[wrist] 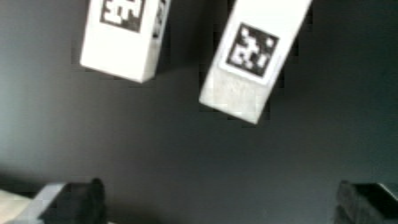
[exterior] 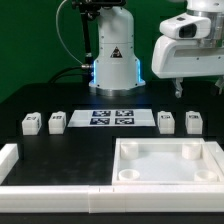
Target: Assemble one leg
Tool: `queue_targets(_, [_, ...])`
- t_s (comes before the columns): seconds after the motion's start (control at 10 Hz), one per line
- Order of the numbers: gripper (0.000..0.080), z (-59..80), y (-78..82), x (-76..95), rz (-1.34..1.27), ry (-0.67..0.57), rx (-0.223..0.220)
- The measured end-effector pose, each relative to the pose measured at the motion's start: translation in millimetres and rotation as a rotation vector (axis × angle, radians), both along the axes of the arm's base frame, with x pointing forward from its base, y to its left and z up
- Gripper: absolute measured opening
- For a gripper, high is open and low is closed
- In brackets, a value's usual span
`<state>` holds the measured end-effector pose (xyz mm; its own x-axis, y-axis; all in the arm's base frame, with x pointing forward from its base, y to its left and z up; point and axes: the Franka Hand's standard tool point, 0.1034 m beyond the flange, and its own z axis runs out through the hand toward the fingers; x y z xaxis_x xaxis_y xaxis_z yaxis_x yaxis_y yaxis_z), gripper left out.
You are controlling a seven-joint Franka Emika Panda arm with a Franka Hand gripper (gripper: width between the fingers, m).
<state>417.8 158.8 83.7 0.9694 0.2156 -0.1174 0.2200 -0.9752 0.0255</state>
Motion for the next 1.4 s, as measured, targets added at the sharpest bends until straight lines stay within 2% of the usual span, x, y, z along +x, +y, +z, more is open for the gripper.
queue_targets(0.1, [0.0649, -8.7, 8.3, -3.7, -0.189, 0.026, 0.027])
queue_targets(0.2, [0.0649, -14.7, 11.4, -10.0, -0.239, 0.076, 0.037])
queue_targets(0.3, [0.0649, -16.1, 11.4, -17.9, -0.295, 0.241, 0.034])
queue_targets(0.4, [0.0649, -19.3, 12.6, -12.3, -0.342, 0.373, 0.054])
queue_targets(0.5, [0.0649, -25.7, 11.1, -9.7, -0.347, 0.458, 0.055])
queue_targets(0.6, [0.0649, -30.1, 11.8, -16.0, -0.340, 0.524, 0.045])
queue_targets(0.8, [0.0649, -27.7, 7.3, -20.9, -0.330, 0.709, 0.019])
queue_targets(0.9, [0.0649, -33.2, 7.7, -16.6, -0.329, 0.764, 0.016])
queue_targets(1.0, [0.0649, -37.5, 9.0, -13.3, -0.337, 0.737, 0.020])
queue_targets(1.2, [0.0649, -55.2, 8.9, -27.6, -0.383, 0.770, -0.016])
queue_targets(1.4, [0.0649, -70.8, 13.5, -32.9, -0.380, 0.755, -0.017])
